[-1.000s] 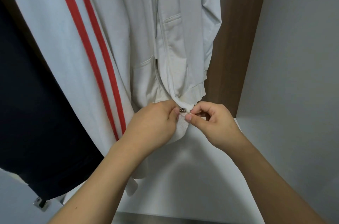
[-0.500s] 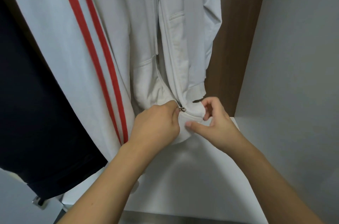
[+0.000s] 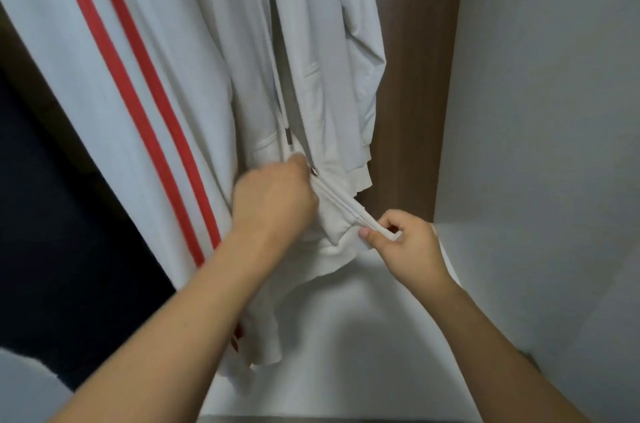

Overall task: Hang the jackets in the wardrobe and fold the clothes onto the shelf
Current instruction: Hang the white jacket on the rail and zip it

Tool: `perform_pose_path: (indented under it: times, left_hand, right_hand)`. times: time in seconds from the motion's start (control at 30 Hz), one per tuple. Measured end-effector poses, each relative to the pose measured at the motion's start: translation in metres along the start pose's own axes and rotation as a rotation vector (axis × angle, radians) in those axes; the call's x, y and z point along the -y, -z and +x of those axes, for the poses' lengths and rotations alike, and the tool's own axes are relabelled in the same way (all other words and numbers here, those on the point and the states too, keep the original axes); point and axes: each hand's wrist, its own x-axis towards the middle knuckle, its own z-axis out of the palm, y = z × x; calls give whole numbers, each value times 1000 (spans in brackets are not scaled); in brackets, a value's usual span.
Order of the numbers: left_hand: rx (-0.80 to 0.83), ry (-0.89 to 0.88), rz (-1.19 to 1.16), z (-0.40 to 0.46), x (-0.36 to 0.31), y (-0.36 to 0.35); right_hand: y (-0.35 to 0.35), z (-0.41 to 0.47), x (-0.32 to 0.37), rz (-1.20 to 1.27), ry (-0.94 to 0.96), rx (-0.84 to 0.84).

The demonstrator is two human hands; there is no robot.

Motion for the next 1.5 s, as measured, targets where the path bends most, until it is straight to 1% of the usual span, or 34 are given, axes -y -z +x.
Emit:
perform_pose_path:
  times: [0.07, 0.1, 0.17, 0.2, 0.27, 0.33, 0.4, 0.47, 0.57, 0.6, 0.63, 0.67, 0.73, 0.77, 0.8, 0.87, 1.0, 1.03, 1.07, 1.17, 1.2, 1.23, 1.3, 1.33, 1.4, 1.5]
  left_hand:
    - [-106, 2, 65, 20, 8, 17]
    - [-109, -21, 99, 25, 6, 24]
    - [-66, -106, 178, 28, -6, 35]
    - [-46, -159, 213, 30, -13, 39]
    - [-16, -244, 270, 36, -22, 49]
    - [-6, -294, 318, 47, -25, 60]
    - [4, -313, 382, 60, -23, 73]
    - [-12, -261, 410, 81, -14, 90]
    - [-171, -188, 419, 128, 4, 129]
    - [-174, -196, 423, 141, 7, 140]
    - [-147, -218, 424, 151, 8, 148]
    - [-102, -243, 426, 159, 6, 154]
    - [-3, -292, 473, 169, 1, 161]
    - [24, -320, 513, 172, -2, 162]
    - [28, -340, 548, 176, -3, 164]
    - [-19, -335, 587, 188, -1, 175]
    - [-219, -196, 552, 222, 20, 207]
    - [-266, -170, 536, 232, 24, 212]
    - [-280, -157, 523, 240, 26, 216]
    - [-157, -182, 569, 258, 23, 217]
    - [-144, -213, 604, 262, 20, 217]
    - [-163, -244, 648, 267, 18, 220]
    - [-274, -292, 713, 280, 17, 233]
    - [-339, -289, 723, 288, 20, 242]
    - [-428, -225, 727, 305, 29, 261]
    - [-442, -184, 722, 322, 36, 269]
  right_hand:
    - [4, 3, 0, -65, -87, 51]
    - [4, 6, 6, -155, -89, 75]
    - [2, 13, 29, -271, -76, 121]
    - [0, 19, 44, -268, -47, 130]
    - [1, 36, 76, -193, 29, 91]
    - [6, 51, 97, -191, 34, 117]
    - [10, 59, 100, -261, -20, 216]
    - [9, 58, 96, -344, -110, 333]
    - [13, 64, 98, -429, -198, 509]
    - [19, 73, 108, -434, -198, 550]
    - [25, 85, 123, -403, -167, 549]
    - [31, 98, 142, -317, -112, 482]
    - [41, 125, 183, -106, 26, 248]
    - [44, 140, 201, -81, 80, 161]
    - [47, 152, 215, -115, 91, 143]
    - [49, 167, 226, -220, 42, 221]
    - [55, 176, 228, -400, -87, 561]
    - [58, 184, 237, -409, -73, 596]
    - [62, 196, 251, -394, -38, 559]
    - [74, 236, 298, -290, 119, 243]
    - [74, 245, 310, -287, 160, 191]
    - [73, 253, 317, -295, 183, 176]
    - [68, 261, 320, -341, 174, 219]
    - [66, 262, 318, -367, 151, 262]
    - [62, 263, 314, -380, 99, 335]
    - [60, 268, 322, -402, 78, 400]
